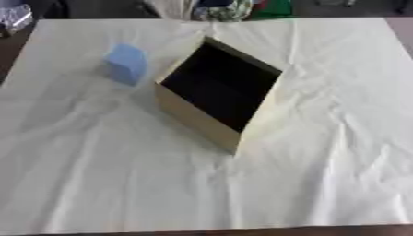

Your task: Pick up objects on the table and place them in the box.

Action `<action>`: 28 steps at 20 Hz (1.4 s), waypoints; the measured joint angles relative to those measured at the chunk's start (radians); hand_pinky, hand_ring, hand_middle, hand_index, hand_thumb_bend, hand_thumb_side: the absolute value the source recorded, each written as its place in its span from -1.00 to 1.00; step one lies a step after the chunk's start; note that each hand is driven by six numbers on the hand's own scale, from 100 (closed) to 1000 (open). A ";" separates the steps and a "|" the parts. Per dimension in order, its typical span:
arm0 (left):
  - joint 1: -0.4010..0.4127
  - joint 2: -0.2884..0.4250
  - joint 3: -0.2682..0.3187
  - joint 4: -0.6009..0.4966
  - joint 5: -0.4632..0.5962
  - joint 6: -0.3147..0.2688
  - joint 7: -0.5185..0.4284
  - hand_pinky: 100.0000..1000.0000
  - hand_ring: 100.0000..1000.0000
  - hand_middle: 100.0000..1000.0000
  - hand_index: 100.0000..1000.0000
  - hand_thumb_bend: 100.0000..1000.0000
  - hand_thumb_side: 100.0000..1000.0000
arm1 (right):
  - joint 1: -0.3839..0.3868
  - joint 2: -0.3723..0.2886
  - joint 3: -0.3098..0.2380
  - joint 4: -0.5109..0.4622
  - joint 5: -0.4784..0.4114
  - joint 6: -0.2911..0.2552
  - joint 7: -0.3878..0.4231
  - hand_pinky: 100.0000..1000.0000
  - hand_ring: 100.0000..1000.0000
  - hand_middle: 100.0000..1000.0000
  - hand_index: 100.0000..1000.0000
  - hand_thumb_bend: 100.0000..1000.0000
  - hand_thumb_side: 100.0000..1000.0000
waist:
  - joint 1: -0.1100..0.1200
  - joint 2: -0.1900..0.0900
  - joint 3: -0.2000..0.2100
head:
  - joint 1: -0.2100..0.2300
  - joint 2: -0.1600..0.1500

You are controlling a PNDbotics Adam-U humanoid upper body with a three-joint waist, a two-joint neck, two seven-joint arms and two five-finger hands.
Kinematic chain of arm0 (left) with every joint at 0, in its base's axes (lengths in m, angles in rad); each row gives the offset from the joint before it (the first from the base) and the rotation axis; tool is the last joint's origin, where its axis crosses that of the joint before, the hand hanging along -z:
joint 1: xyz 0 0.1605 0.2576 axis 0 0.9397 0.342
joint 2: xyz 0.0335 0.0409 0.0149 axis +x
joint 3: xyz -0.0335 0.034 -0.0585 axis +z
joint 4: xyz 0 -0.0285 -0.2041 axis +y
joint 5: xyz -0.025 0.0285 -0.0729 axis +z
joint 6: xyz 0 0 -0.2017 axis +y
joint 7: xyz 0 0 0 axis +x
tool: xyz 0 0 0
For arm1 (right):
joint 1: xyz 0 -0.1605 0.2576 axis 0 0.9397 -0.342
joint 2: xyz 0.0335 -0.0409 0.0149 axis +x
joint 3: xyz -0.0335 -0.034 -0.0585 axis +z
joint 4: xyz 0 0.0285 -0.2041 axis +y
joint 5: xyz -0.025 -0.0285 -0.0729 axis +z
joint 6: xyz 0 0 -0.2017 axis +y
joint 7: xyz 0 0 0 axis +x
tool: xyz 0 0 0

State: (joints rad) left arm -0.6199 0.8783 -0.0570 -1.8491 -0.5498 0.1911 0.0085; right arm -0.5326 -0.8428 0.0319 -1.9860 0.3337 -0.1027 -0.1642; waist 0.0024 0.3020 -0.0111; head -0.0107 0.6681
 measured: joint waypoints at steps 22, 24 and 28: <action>-0.274 -0.075 -0.269 0.401 -0.063 -0.237 -0.345 0.79 0.80 0.68 1.00 0.26 -0.58 | -0.033 0.012 0.029 0.000 -0.001 -0.007 0.032 0.54 0.62 0.65 0.70 -1.00 -0.11 | 0.021 -0.012 -0.043 | 0.002 -0.002; -0.294 -0.095 -0.277 0.452 -0.075 -0.266 -0.376 0.81 0.81 0.70 0.92 0.20 -0.64 | -0.037 0.013 0.031 0.000 -0.001 -0.007 0.036 0.54 0.62 0.65 0.70 -1.00 -0.11 | 0.021 -0.012 -0.044 | 0.003 -0.003; -0.327 -0.129 -0.284 0.555 -0.118 -0.312 -0.440 0.79 0.80 0.65 0.82 0.19 -0.70 | -0.040 0.020 0.035 0.000 -0.001 -0.007 0.041 0.53 0.62 0.65 0.69 -1.00 -0.11 | 0.021 -0.012 -0.050 | 0.008 -0.011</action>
State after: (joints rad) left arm -0.9471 0.7496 -0.3412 -1.2943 -0.6676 -0.1213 -0.4313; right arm -0.5724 -0.8228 0.0667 -1.9860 0.3326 -0.1096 -0.1228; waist 0.0232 0.2895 -0.0613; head -0.0028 0.6575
